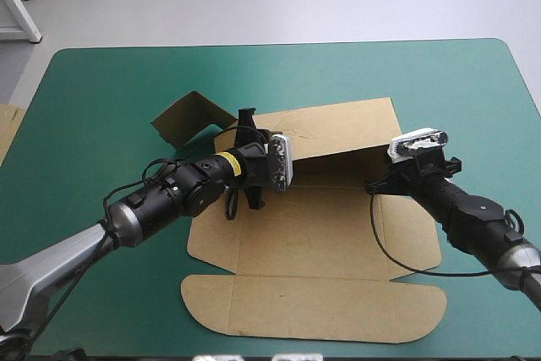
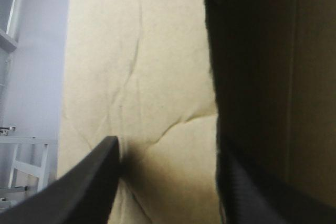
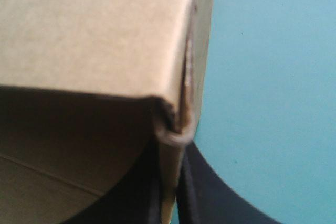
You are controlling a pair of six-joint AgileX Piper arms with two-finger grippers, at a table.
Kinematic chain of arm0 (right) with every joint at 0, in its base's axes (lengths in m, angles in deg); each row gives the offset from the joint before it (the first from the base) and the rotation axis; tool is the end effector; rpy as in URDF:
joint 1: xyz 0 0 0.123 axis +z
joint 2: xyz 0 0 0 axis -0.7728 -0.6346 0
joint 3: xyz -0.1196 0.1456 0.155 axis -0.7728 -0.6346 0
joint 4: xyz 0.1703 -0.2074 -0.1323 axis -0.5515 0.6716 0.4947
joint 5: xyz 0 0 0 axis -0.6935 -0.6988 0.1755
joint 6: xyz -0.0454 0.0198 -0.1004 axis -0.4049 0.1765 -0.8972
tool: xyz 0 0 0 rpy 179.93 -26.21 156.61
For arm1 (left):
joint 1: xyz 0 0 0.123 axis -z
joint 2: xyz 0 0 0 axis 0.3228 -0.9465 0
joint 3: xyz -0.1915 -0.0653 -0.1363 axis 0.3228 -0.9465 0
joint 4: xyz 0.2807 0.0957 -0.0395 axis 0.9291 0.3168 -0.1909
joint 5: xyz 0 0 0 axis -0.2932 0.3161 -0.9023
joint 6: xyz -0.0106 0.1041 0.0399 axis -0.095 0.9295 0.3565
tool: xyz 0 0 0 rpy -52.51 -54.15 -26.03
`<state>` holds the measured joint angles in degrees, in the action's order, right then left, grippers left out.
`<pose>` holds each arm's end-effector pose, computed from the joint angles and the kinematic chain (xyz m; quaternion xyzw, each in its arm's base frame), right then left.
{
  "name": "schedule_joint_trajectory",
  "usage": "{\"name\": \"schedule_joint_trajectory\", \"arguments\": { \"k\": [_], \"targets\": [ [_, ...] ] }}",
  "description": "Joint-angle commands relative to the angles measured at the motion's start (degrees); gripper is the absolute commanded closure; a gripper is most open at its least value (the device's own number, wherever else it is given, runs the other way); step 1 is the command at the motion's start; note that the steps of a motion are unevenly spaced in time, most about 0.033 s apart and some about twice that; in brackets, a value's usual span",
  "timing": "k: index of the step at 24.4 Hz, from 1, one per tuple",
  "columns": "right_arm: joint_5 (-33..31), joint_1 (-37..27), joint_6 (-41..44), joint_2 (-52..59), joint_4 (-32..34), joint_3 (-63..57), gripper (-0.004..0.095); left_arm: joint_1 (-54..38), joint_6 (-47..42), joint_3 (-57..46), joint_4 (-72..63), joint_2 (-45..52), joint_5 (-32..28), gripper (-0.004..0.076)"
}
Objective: Fold the box
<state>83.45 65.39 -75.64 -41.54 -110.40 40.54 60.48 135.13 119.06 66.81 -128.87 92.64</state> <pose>0.3131 0.0841 0.1701 -0.1180 0.8603 0.0670 0.4914 0.3003 -0.2671 0.2182 0.6756 0.5513 0.0776 0.4832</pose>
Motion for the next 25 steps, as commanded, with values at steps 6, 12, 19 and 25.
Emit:
{"name": "schedule_joint_trajectory", "arguments": {
  "k": [6, 12, 19, 25],
  "targets": [
    [-2.0, 0.0, -0.9, 0.4, 0.2, 3.0, 0.0929, 1.5, -0.9, 1.0, -1.6, 6.9, -1.0, 0.0259],
    [-0.9, 0.0, -0.9, 0.4, 0.2, 3.0, 0.0929, 6.5, -1.0, 1.8, -0.8, 10.6, 2.7, 0.0259],
    [-0.6, 0.0, -0.9, 0.4, 0.2, 3.0, 0.0929, 11.3, -1.2, 8.3, -11.7, 11.7, 10.4, 0.0259],
    [-0.5, 0.0, -0.8, 0.4, 0.2, 3.0, 0.0929, 8.0, -9.1, 17.7, -24.0, 11.6, 25.4, 0.0267]
  ]
}}
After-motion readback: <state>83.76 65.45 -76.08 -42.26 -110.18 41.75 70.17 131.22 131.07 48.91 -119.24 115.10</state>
